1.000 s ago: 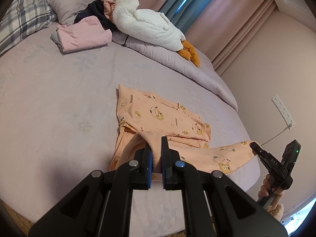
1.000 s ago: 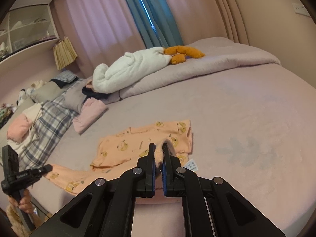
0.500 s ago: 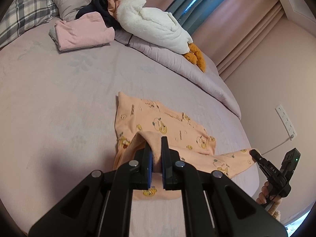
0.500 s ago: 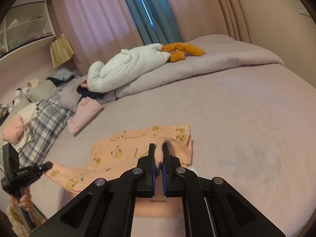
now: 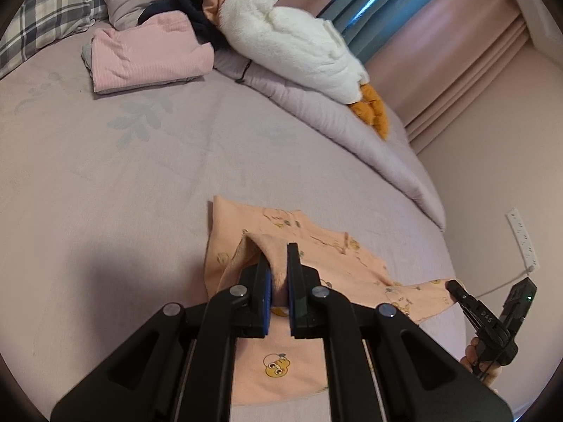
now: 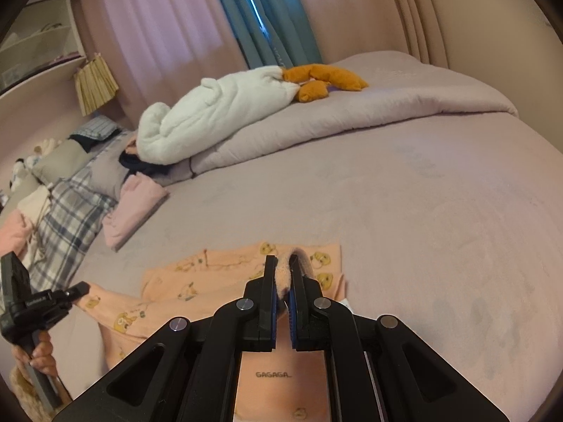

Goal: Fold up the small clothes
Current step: 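Lower the hem onto the folded body and open both grippers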

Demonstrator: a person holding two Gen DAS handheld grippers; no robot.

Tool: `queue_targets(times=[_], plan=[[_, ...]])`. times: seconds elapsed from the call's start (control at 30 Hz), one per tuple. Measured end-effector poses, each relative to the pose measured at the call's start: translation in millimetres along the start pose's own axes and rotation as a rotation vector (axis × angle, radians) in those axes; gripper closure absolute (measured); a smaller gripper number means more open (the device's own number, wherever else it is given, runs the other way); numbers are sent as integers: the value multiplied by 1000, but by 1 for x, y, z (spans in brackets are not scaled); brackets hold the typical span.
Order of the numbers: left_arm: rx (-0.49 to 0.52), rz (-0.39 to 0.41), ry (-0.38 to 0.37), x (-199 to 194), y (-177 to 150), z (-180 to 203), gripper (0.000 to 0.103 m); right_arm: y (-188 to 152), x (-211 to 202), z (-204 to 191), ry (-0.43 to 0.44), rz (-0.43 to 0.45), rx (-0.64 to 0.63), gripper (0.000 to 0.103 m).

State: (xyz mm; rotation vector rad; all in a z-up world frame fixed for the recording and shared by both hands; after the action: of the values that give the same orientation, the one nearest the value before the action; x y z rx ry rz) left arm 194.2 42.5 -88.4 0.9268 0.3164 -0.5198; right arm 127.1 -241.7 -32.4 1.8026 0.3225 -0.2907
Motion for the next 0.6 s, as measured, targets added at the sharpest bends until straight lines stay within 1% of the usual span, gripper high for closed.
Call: queue_targets(times=[0.17,0.27,0.43,0.5,0.53,0.6], plan=[[-15,-43,17,35,5,-8,97,-8,35,11,-27,-71,23,96],[-13,-67,44,54,4,-15,97,-14,53,18,-47,-114,34,96],[-26,-117,76,80,-1,-30,96,-20,75,23,-70,-157,26,96],[-46,-141,72,88,-4,-34,96,-24,87,26,-100,-170,16,96],[-48,-151,77,91,-6,-37,96,-26,91,28,-128,-169,2,96],[-41,-148,81,93,-6,-38,95,-30,98,30,-140,-176,8,96]])
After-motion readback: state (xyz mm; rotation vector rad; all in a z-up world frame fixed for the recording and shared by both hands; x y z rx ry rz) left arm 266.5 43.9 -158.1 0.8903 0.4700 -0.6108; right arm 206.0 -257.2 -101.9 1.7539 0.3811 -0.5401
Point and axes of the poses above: each gripper's, at about its wrist camera, not at the fingertips, and x roughly the way its jaws point, z to its right, y to its top, the point moved 6 cm from there along x, roughly the way its jaws point, and after that the axes turned 15 degrees about z, right-handed, at the moved point
